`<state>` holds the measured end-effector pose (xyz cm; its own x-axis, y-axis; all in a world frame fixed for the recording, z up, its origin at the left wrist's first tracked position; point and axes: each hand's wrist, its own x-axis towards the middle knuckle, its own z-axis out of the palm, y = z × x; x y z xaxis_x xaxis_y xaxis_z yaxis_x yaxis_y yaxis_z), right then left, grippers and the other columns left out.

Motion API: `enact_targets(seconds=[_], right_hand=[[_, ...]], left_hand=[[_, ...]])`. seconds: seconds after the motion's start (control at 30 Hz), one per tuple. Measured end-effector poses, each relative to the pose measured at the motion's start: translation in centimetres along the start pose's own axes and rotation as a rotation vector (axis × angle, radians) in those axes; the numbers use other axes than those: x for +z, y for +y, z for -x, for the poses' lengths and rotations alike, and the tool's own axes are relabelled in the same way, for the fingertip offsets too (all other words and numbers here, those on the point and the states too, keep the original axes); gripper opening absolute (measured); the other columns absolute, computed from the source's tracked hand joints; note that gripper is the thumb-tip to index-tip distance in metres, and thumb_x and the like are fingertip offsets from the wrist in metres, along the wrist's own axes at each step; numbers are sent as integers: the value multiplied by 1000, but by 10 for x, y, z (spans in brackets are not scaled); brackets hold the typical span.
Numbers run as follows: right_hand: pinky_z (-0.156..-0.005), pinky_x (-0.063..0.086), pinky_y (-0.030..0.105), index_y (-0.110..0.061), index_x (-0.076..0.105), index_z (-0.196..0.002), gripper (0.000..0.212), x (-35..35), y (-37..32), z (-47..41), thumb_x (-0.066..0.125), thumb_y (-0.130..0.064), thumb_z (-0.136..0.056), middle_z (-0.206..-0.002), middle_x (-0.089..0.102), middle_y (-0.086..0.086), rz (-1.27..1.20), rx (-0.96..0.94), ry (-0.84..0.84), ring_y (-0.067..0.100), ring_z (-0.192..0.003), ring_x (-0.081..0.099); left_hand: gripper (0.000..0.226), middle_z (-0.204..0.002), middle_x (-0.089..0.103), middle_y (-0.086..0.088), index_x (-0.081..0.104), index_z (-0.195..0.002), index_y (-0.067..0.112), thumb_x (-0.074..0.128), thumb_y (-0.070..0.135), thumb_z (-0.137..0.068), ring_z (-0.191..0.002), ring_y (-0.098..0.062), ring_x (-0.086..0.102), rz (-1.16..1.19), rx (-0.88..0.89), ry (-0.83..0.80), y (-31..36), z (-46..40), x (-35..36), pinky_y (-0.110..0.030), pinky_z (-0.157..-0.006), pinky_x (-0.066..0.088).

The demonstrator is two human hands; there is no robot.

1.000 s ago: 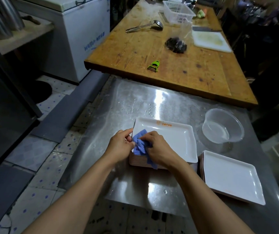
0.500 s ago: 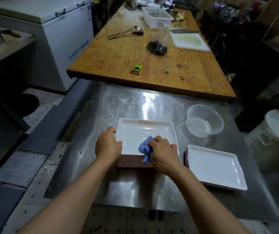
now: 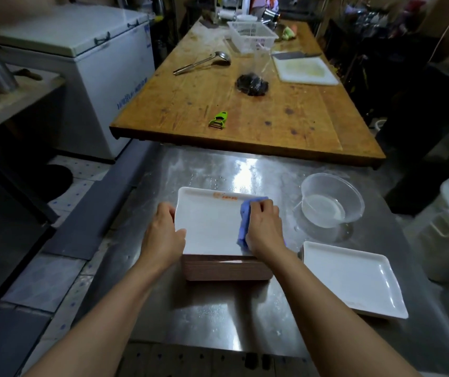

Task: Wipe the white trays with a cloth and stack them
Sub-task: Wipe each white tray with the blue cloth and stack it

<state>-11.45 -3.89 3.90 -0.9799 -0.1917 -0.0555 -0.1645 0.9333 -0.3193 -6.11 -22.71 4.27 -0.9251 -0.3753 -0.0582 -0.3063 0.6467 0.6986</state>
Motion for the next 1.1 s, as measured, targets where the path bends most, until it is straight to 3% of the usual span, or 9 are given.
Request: enact_targets(seconds=[0.1,0.23,0.5,0.6,0.67,0.73,0.9,1.0,1.1], right_hand=[[-99,37,35,-13,36,-136,75,7,-8,4,77,-21,-74,-139,29,8,-103,-96,-32,27,-120,33],[-97,38,33,-12,44,-133,56,16,-17,23,63,-9,-81,-134,36,10,-183,-262,-45,28,-116,37],[-89,45,34,-7,53,-111,26,-6,11,34,55,-5,-85,-120,45,12,-60,-40,-4,29,-109,48],[-86,40,31,-6,53,-111,25,-20,8,37,50,-3,-86,-117,47,11,-27,-23,104,27,-109,46],[-75,39,23,-6,60,-90,20,-38,-1,42,53,7,-76,-100,56,8,-236,-63,251,23,-97,53],[-67,37,16,-18,58,-68,34,-61,-11,47,51,15,-69,-79,58,-7,-504,-60,442,14,-81,56],[-85,44,36,-7,60,-96,20,-113,-22,46,53,4,-82,-100,53,4,-627,-19,672,23,-95,53],[-91,44,43,-11,59,-102,19,-141,-31,39,52,-2,-87,-103,53,3,-645,-98,582,23,-100,52],[-86,47,49,-12,59,-100,15,-160,-43,35,46,-8,-93,-96,60,7,-705,-165,307,26,-93,57]], left_hand=[[26,-87,57,-7,37,-101,11,48,-1,-81,-80,-26,55,89,-46,-22,1,2,1,-33,-58,39],[30,-89,61,-9,37,-102,17,48,-1,-81,-79,-26,59,245,-143,-26,-2,2,8,-31,-58,44],[42,-83,71,-5,42,-87,34,46,-7,-78,-77,-29,68,480,-199,41,-1,6,2,-47,-69,56],[42,-85,71,0,47,-92,33,47,-7,-80,-77,-24,68,496,-152,83,5,7,-5,-43,-69,57],[39,-91,70,0,53,-98,27,46,-8,-82,-83,-22,68,511,-95,112,12,7,-11,-40,-73,57],[37,-93,70,0,58,-97,24,47,-8,-83,-87,-21,67,512,-15,146,20,7,-20,-41,-77,57],[32,-87,67,2,60,-97,23,48,-5,-86,-83,-19,65,445,205,226,47,13,-39,-38,-69,54],[34,-82,65,8,63,-96,26,48,-4,-87,-78,-13,61,400,312,227,61,19,-49,-30,-62,50],[46,-78,64,15,63,-90,32,46,-10,-82,-74,-7,59,408,402,181,74,26,-60,-23,-60,45]])
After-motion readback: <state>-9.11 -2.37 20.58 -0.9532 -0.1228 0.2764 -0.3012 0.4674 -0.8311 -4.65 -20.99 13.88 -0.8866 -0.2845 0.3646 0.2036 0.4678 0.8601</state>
